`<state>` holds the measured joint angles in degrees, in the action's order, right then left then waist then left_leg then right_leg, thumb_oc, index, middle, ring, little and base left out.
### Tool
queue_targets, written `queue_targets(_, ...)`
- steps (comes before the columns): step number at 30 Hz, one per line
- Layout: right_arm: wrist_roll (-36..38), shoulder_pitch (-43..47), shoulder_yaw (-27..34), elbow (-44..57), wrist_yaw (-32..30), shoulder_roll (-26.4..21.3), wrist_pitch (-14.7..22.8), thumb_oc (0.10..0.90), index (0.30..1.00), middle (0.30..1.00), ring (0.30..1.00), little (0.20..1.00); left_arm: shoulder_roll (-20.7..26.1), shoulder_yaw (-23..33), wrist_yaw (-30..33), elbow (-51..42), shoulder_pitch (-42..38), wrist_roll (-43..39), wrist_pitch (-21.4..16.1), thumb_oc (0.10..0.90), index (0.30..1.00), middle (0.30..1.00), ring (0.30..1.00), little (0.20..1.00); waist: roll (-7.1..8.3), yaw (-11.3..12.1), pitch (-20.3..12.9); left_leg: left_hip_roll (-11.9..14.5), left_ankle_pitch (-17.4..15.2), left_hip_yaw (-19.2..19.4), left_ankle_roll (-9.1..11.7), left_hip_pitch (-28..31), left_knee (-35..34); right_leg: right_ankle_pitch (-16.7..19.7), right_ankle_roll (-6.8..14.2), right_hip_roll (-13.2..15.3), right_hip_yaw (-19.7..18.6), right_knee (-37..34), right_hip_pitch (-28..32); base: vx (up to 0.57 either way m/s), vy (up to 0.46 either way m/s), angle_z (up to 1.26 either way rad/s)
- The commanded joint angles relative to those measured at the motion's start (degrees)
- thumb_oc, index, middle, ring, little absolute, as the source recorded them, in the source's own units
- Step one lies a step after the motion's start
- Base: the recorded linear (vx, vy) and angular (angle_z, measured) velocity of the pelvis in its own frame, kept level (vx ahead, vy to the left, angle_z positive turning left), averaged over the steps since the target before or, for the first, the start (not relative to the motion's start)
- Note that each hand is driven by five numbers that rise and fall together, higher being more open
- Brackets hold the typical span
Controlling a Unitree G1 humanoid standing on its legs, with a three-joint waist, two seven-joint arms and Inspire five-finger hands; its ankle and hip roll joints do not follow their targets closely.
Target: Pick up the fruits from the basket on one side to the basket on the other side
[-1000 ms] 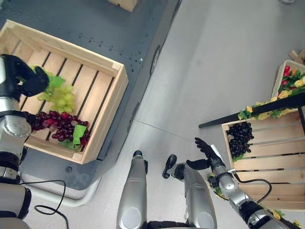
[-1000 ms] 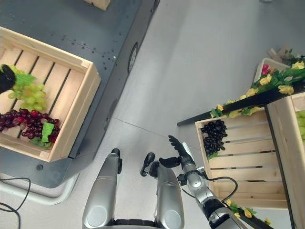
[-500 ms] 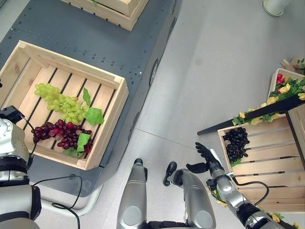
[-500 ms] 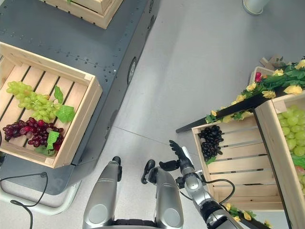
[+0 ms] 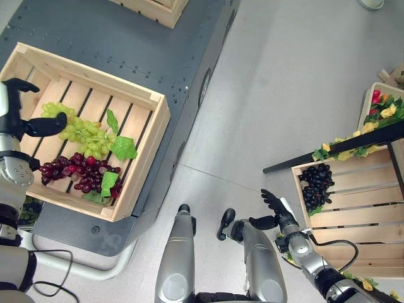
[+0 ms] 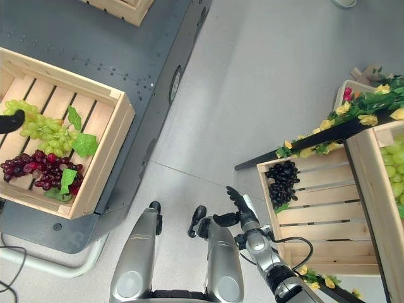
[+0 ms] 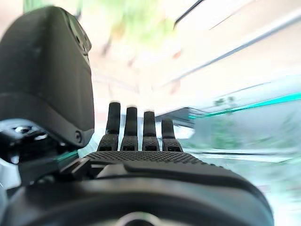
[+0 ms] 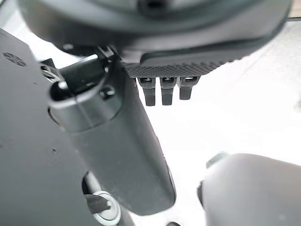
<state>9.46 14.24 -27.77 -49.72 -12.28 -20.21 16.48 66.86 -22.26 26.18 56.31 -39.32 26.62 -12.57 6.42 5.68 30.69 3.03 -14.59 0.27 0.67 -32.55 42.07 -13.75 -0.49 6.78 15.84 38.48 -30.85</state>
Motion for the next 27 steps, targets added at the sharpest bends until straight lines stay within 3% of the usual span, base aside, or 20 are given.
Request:
queue_targets(1,1.2,-0.3,2.3,0.1,-0.1,-6.2,5.2,0.800,0.900,0.900,0.900,0.900,5.9,-1.3,1.8,-0.8,-5.6,8.6,3.0,0.800,0.900,0.900,0.900,0.900,-3.46,0.0,-0.9,-4.2,1.3,4.9,-6.6,2.8,-7.8,1.5,0.8,-0.2,0.4,0.1,3.8,0.02,0.067,-0.04)
queue_targets(4,1.3,0.3,2.3,-0.8,0.5,-7.0,6.0,0.800,0.900,0.900,0.900,0.900,6.8,-5.7,0.6,0.1,-7.3,13.2,3.7,0.800,0.900,0.900,0.900,0.900,-3.49,-0.1,-0.9,-3.9,1.4,5.0,-6.5,1.2,-7.3,1.4,0.8,-0.1,0.7,0.6,2.3,-0.03,0.039,0.00)
queue_targets(9,1.6,0.9,1.7,-0.6,1.0,-7.9,6.4,0.800,0.900,0.900,0.900,0.900,7.7,-8.7,1.8,0.7,-8.6,16.5,5.4,0.800,0.900,0.900,0.900,0.900,-3.57,-0.1,-0.9,-3.6,1.8,5.0,-6.1,-0.6,-7.2,1.3,0.6,0.1,1.0,1.2,0.5,-0.01,0.015,0.00)
queue_targets(17,1.4,1.0,1.7,-0.3,1.3,-7.9,7.0,0.800,0.900,0.900,0.900,0.900,8.9,-10.7,6.0,0.2,-11.0,24.0,2.5,0.800,0.900,0.900,0.900,0.900,-3.35,0.2,-0.9,-3.4,2.3,4.6,-5.7,-1.8,-7.5,1.0,0.6,0.4,1.5,1.4,-0.6,0.00,0.001,0.00)
queue_targets(24,1.4,1.2,2.0,0.0,1.4,-8.5,6.5,0.800,0.900,0.900,0.900,0.900,10.5,-12.6,1.6,-0.8,-11.7,31.9,4.6,0.800,0.900,0.900,0.900,0.900,-3.40,0.2,-0.9,-3.3,2.6,4.5,-5.5,-2.6,-7.7,1.4,0.7,0.5,1.6,1.3,-1.3,0.00,0.000,0.00)
queue_targets(27,1.6,1.3,2.1,-0.5,1.7,-8.7,6.4,0.800,0.900,0.900,0.900,0.900,10.8,-14.2,-0.8,-0.4,-13.0,33.1,2.9,0.800,0.900,0.900,0.900,0.900,-3.33,0.1,-0.9,-3.1,2.6,4.5,-5.6,-2.7,-7.9,1.7,0.8,0.5,1.6,1.1,-1.5,0.00,0.000,0.00)
